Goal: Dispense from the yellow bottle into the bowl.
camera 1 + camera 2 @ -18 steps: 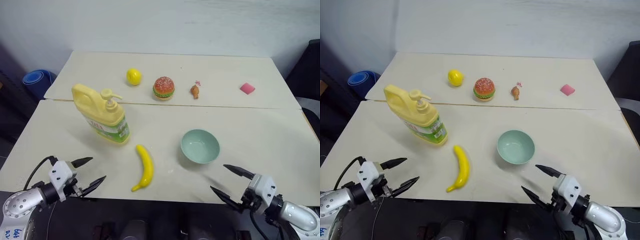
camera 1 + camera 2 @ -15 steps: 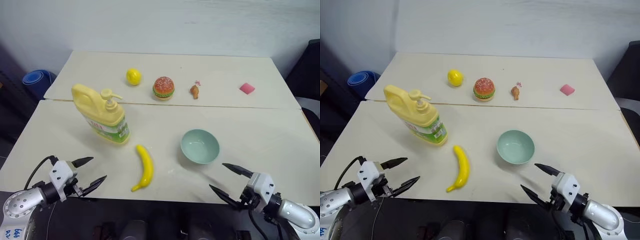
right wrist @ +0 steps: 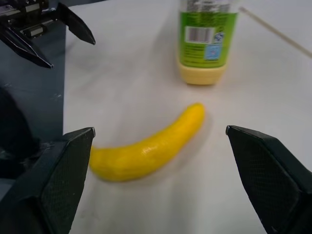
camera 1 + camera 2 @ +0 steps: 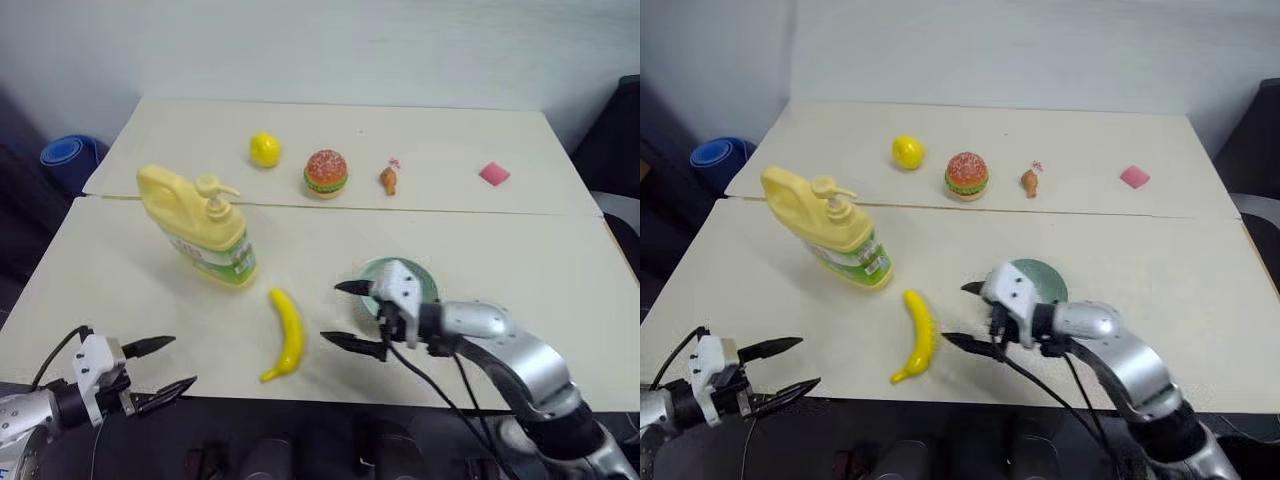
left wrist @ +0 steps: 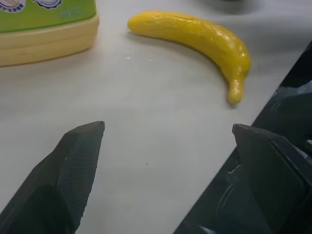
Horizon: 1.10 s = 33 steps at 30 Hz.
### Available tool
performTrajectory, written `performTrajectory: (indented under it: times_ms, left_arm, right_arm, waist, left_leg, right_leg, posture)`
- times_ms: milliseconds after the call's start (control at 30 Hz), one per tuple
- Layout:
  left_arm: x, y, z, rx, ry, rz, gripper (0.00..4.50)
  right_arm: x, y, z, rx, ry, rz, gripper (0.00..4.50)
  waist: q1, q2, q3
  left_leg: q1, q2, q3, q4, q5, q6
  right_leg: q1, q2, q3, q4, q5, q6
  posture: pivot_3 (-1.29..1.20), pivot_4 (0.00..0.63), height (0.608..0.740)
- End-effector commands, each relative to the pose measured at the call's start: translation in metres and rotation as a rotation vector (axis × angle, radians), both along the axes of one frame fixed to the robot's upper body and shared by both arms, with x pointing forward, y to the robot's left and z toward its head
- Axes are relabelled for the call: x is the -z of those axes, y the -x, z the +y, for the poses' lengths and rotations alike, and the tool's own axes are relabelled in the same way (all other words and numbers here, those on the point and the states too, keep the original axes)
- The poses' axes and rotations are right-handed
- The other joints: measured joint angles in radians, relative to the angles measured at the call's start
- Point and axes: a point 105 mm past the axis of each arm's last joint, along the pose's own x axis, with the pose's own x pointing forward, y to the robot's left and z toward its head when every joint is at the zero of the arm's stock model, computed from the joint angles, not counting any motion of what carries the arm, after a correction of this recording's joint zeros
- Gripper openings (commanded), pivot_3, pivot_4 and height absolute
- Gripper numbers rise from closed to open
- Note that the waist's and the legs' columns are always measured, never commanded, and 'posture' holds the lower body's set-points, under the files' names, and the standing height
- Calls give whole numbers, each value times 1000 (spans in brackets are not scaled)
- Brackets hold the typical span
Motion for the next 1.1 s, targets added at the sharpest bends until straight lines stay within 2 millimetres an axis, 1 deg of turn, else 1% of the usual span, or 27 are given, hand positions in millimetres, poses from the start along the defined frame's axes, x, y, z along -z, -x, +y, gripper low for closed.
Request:
performTrajectory:
  times_ms: [33, 167, 233, 300, 467, 567, 633, 733, 767, 800, 833, 867, 933, 967, 1033, 1100]
  left_arm:
    - [-9, 2, 4, -6, 1, -30, 4464]
    - [-5, 3, 6, -20, 7, -37, 4464]
    - [-2, 5, 6, -29, 21, -43, 4464]
    - [2, 6, 7, -32, 28, -45, 4464]
    - [14, 7, 12, -34, 35, -46, 4464]
    - [18, 6, 14, -29, 39, -54, 4500]
    - [20, 5, 16, -29, 39, -58, 4500]
    - [22, 3, 18, -32, 42, -67, 4500]
    - [22, 2, 19, -33, 50, -75, 4500]
    - [21, 1, 18, -32, 55, -82, 4500]
    - [21, 0, 17, -24, 64, -91, 4500]
    - [19, -2, 15, -16, 72, -100, 4500]
    - [12, -6, 6, 19, 104, -124, 4500]
    - [8, -8, 1, 35, 114, -133, 4500]
    - [-2, -11, -13, 85, 147, -146, 4500]
    - [-13, -14, -33, 140, 185, -151, 4500]
  right_arm:
    - [17, -15, 20, 52, 115, 67, 4480]
    - [30, -31, 37, 120, 193, 113, 4480]
    - [43, -36, 44, 161, 259, 128, 4480]
    - [51, -38, 52, 186, 298, 163, 4480]
    - [62, -38, 75, 170, 339, 207, 4480]
    - [67, -37, 79, 144, 389, 182, 3848]
    - [68, -36, 79, 117, 409, 160, 3188]
    - [65, -37, 77, 111, 399, 164, 2048]
    - [61, -39, 75, 112, 384, 162, 1642]
    - [58, -40, 73, 111, 374, 159, 1314]
    - [50, -40, 72, 91, 336, 163, 1055]
    - [40, -39, 72, 66, 283, 164, 982]
    - [8, -31, 69, -27, 121, 183, 982]
    - [-4, -29, 65, -47, 62, 184, 982]
    - [-33, -25, 48, -86, -55, 190, 982]
    - [-60, -22, 21, -106, -139, 187, 982]
  waist:
    - [0, 0, 0]
    - [-6, -2, -1]
    - [-12, -2, -1]
    - [-24, -2, -1]
    - [-47, -2, -1]
    - [-49, -2, -1]
    - [-49, -2, -1]
    - [-50, -2, -1]
    - [-50, -2, -1]
    - [-50, -2, -1]
    - [-49, -2, -1]
    - [-49, -2, -1]
    - [-47, -2, -1]
    - [-47, -3, -1]
    - [-47, -3, -1]
    - [-43, -2, -1]
  left_leg:
    - [0, -1, 1, 0, 0, 1]
    - [1, -2, 1, 0, 0, 1]
    - [0, -2, 2, 0, 0, 1]
    - [0, -2, 2, 0, 0, 1]
    - [0, -1, 4, 0, 1, 0]
    - [1, -2, 4, 0, 1, 0]
    - [1, -2, 4, 0, 1, 0]
    - [1, -1, 4, 0, 1, -1]
    - [1, -1, 4, 0, 1, -1]
    - [1, -1, 4, 0, 1, -1]
    - [1, -1, 5, 0, 1, -1]
    - [1, -1, 5, 0, 1, -1]
    - [0, -1, 5, 0, 1, 0]
    - [0, -1, 5, 0, 1, 0]
    - [0, -1, 4, 0, 1, 0]
    - [0, -1, 4, 0, 1, 0]
  right_leg:
    - [0, -1, 1, 0, 0, 0]
    - [0, -1, 2, 1, 1, 1]
    - [-1, -1, 2, 2, 1, 1]
    - [-2, -1, 2, 7, 1, 1]
    - [-3, 1, 3, 9, 1, 1]
    - [-3, 1, 3, 10, 1, 1]
    - [-3, 1, 3, 11, 1, 1]
    - [-3, 1, 3, 11, 1, 1]
    - [-3, 1, 4, 11, 1, 1]
    - [-4, 1, 4, 11, 1, 1]
    - [-4, 1, 4, 10, 1, 1]
    - [-4, 1, 4, 10, 1, 1]
    - [-4, 1, 4, 10, 1, 1]
    - [-4, 1, 3, 9, 1, 2]
    - [-3, 1, 3, 9, 1, 2]
    - [-3, 0, 4, 9, 1, 2]
  posture:
    - [0, 150, 740]
    - [0, 150, 740]
    - [0, 150, 740]
    - [0, 150, 740]
    - [0, 150, 740]
    - [0, 150, 740]
    - [0, 150, 740]
    - [0, 150, 740]
    - [0, 150, 740]
    - [0, 150, 740]
    - [0, 150, 740]
    - [0, 150, 740]
    - [0, 150, 740]
    - [0, 150, 740]
    - [0, 150, 740]
    - [0, 150, 740]
